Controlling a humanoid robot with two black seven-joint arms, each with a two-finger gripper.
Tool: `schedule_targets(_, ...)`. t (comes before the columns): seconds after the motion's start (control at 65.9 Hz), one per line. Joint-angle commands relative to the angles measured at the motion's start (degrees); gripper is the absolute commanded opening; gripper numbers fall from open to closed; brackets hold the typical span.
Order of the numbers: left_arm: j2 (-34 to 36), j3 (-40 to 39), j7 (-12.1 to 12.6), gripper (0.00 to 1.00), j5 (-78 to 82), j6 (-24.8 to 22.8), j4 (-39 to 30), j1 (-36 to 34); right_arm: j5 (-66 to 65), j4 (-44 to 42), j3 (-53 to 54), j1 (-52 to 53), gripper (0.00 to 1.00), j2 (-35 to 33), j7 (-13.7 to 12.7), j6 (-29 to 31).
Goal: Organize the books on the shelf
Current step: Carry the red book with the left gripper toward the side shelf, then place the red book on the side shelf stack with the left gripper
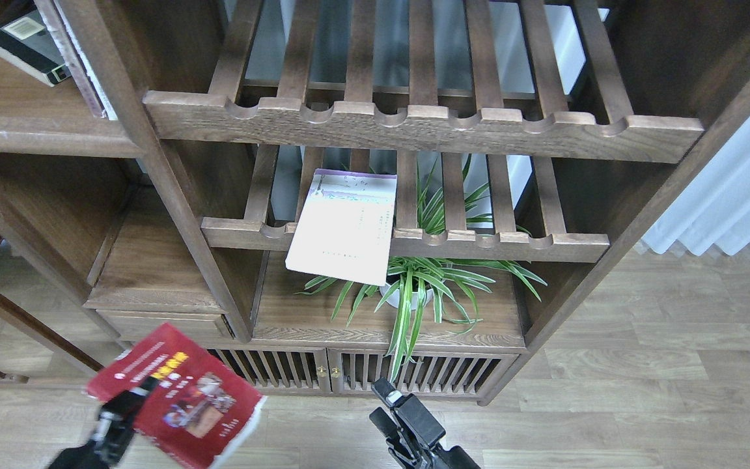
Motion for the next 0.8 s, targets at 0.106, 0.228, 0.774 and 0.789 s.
schedule_targets(0.106,5.4,-9.8,0.6,0.06,0.1,0.0,-4.6,4.2,-0.1,-0.7,-0.1,0.2,0.99,0.0,-0.1,0.0)
schedule_targets(0.228,7.5,-16.0,2.3,0.06,0.1,0.0,-6.1,4.9,-0.1,-0.9,-0.1,0.2,0.99,0.0,-0.1,0.0)
schedule_targets(0.774,20.3,-31.3,2.4,0.06,0.3,0.0,-8.3,3.9,-0.4,-1.7,-0.4,0.2,0.99,0.0,-0.1,0.0)
schedule_targets(0.789,20.6,-31.4,2.3,0.06,0.3,0.0,-8.4,3.7,-0.3,-1.7,-0.4,0.2,0.99,0.0,-0.1,0.0)
